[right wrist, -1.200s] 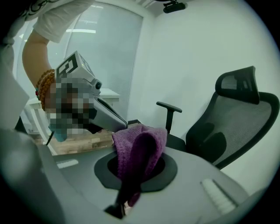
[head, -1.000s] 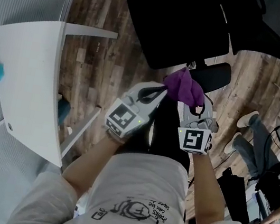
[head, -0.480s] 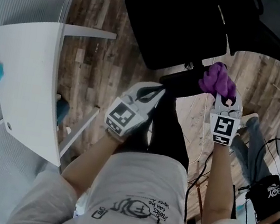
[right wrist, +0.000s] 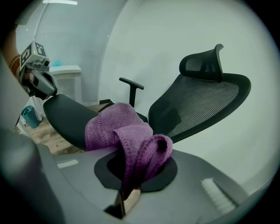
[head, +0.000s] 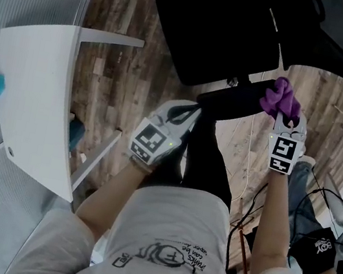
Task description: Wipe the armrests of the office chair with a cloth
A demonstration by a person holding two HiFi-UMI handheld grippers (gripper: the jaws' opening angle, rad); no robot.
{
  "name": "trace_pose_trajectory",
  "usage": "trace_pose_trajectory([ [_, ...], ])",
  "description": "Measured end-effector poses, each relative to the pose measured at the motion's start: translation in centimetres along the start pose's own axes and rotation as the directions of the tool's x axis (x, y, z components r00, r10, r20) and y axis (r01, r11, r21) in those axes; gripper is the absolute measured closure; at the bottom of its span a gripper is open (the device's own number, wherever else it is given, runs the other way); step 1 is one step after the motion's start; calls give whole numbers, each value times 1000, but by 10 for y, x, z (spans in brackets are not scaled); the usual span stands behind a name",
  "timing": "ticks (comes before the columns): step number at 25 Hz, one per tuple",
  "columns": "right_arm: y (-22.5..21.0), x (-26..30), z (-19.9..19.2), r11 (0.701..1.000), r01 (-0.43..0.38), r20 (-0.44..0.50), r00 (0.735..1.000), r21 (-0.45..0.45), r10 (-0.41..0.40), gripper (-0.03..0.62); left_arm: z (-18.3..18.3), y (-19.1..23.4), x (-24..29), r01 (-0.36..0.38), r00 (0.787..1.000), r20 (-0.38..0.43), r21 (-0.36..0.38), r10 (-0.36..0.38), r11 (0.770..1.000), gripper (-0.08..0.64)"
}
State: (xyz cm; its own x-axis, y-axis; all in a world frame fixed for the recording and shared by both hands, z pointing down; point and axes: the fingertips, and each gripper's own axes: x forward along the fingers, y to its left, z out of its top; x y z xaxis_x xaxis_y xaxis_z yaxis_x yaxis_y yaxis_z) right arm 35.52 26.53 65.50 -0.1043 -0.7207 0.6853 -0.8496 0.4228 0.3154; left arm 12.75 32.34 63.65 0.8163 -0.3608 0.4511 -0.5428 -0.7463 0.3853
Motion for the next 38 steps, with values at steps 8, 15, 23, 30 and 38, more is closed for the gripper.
trace_pose_trajectory([
  [8, 34, -10, 23, 999, -49, 53, 997, -18, 49, 568, 0, 0, -1, 11, 1000, 4, 4, -11, 1000, 560],
  [15, 90, -23, 47, 993, -118, 104, 987, -15, 119, 568, -1, 0, -4, 21, 1000, 3, 1, -21, 1000, 560],
  [23, 154, -29, 72, 974, -225, 159, 961, -35, 228, 568, -3, 5, -4, 24, 1000, 3, -8, -24, 1000, 560],
  [30, 209, -43, 92, 939, -338, 198, 918, -61, 343, 568, -1, 4, 0, 23, 1000, 1, -15, -23, 1000, 560],
  [38, 195, -40, 87, 929, -353, 206, 907, -108, 369, 568, -1, 3, 1, 21, 1000, -2, -12, -21, 1000, 560],
])
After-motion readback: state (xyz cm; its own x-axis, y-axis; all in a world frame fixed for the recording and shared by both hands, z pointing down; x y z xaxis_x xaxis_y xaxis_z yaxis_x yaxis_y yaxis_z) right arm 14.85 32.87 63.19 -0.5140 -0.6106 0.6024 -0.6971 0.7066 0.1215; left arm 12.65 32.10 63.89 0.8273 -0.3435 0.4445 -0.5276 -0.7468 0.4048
